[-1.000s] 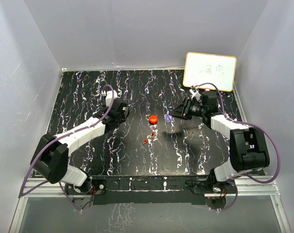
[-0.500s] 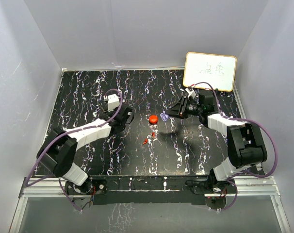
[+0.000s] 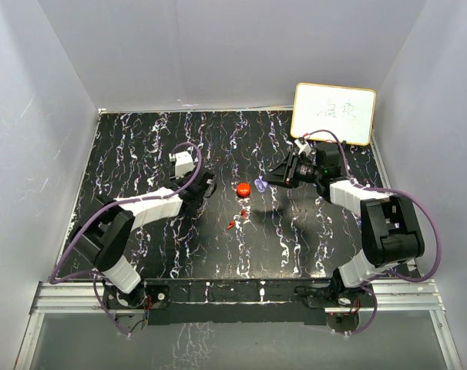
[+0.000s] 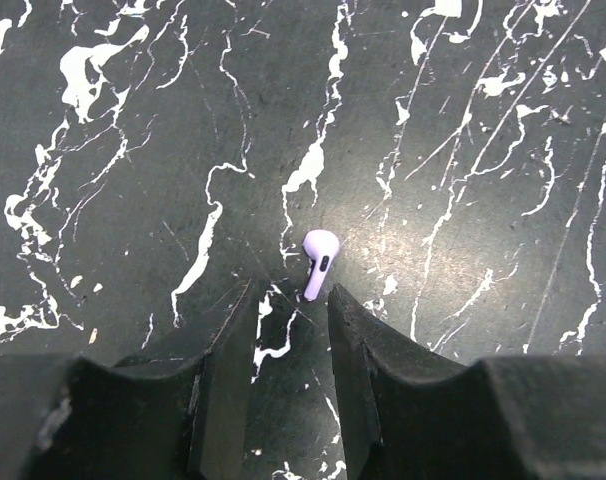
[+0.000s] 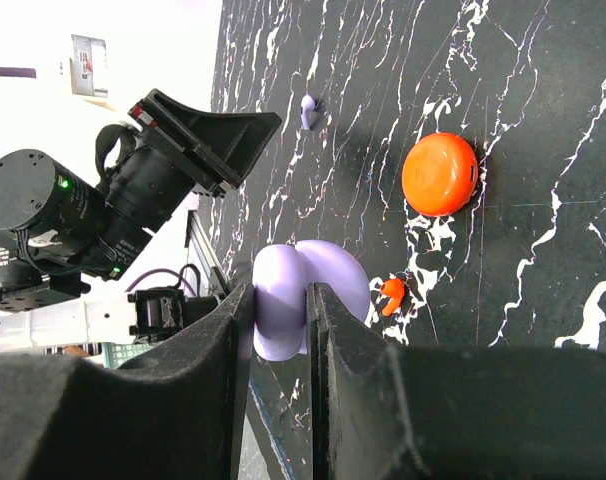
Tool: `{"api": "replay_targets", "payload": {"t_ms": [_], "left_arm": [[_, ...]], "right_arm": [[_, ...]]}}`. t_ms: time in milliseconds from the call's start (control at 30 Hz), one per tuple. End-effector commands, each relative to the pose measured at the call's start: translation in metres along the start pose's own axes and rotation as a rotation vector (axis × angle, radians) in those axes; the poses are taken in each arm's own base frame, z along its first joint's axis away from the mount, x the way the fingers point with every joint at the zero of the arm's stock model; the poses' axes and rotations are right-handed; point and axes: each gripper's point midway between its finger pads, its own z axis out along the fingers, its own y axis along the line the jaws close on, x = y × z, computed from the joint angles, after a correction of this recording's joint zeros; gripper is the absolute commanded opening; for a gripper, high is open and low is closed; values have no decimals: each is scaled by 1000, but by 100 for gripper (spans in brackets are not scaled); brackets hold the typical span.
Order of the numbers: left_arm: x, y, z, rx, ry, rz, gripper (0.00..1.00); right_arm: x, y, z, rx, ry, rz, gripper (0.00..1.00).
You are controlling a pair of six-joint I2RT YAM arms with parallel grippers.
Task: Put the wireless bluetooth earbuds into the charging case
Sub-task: Pick up the earbud from the center of the board.
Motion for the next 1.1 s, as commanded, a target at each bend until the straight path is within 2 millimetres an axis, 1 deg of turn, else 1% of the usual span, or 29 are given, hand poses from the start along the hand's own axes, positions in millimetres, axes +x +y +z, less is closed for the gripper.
{"api": "replay_targets", "payload": {"t_ms": [0,167,233,367,467,633,767,1067], "left_arm": [[-1,-8,1,22,-2,15,33],[-1,-15,-3,22,76,78,37],[-7,-15,-9,19,94,93,39],[-23,-14,-21,47,114,89,42],[-25,-15,-22,93,194,93,45],[-19,-10,-17,83,281,141,46],[-10,-6,-12,78,321,159,46],[7,-6,-3,69,387,196,46]], "right_arm": [[-15,18,1,-50,-28,-76,0],[-15,18,1,-50,-29,-78,0],[-16,19,1,-51,-30,-79,0],[-15,18,1,-49,-30,-77,0],[-14,17,1,-49,-31,-76,0],[-14,19,0,-53,-32,-78,0],[-13,20,0,-55,-32,-79,0],[-12,19,0,-59,-30,-81,0]]}}
